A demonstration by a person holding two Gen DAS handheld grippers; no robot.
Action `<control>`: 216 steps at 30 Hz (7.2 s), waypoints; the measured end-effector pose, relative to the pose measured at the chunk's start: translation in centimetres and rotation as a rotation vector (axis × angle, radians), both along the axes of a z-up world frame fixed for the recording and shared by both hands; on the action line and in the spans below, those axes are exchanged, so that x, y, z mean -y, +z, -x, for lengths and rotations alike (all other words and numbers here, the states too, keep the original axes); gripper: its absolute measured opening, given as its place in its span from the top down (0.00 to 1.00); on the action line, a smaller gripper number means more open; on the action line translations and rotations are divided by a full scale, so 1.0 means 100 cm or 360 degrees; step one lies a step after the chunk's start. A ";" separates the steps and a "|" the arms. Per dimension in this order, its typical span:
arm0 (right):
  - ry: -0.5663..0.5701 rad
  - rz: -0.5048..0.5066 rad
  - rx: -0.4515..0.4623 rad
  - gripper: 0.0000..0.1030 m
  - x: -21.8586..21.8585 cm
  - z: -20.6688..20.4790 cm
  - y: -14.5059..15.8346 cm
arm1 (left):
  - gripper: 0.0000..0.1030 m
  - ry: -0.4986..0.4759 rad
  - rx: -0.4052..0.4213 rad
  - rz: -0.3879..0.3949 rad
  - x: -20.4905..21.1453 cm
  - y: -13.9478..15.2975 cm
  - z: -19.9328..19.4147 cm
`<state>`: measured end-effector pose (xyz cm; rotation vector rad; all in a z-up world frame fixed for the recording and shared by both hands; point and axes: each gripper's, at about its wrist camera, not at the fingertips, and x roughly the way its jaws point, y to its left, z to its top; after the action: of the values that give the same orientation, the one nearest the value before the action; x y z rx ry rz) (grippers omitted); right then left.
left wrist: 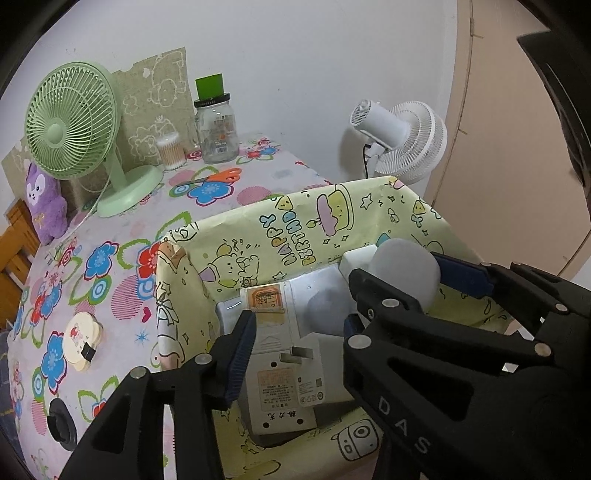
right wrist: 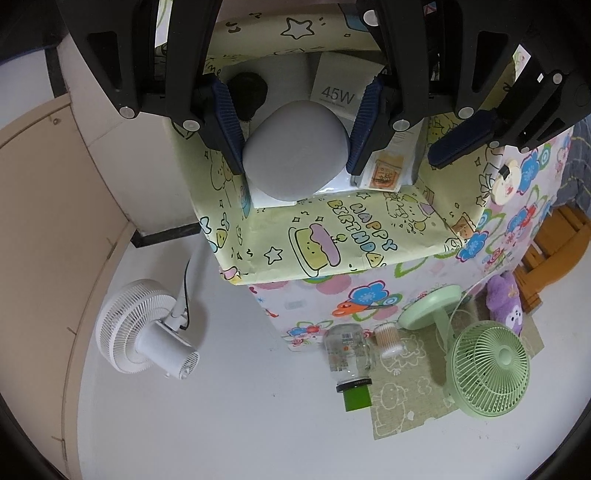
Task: Organize rigid objects
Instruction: 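Lower the white case into the basket and open right tool while left tool releases the lavender case, then withdraw both open tools from the basket back over the table, then move left tool toward the black round holder while right tool heads to the cream cartoon case, then close left tool on the black round holder while right tool approaches the cream cartoon case, then lift the black holder with left tool while right tool closes on the cream cartoon case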
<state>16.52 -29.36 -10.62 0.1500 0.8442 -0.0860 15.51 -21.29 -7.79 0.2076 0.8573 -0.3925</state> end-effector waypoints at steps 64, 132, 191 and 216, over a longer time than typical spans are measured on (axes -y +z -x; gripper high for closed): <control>0.0025 0.0082 0.0246 0.08 -0.102 0.104 0.047 | 0.13 0.0088 0.0238 0.0030 -0.106 0.043 0.096; 0.0433 0.0234 0.0231 0.12 -0.246 0.046 -0.013 | 0.08 0.0406 0.0081 0.0054 -0.242 -0.030 0.056; 0.0724 0.0141 -0.0072 0.12 -0.295 -0.090 -0.059 | 0.43 0.0616 -0.0090 -0.0022 -0.286 -0.064 -0.048; 0.0709 0.0159 -0.0138 0.21 -0.291 -0.094 -0.066 | 0.43 0.0579 -0.0109 0.0007 -0.283 -0.064 -0.045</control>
<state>25.96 -0.21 -17.20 -0.1380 0.9408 0.2849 20.01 6.99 -14.16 0.0319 0.9401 -0.0615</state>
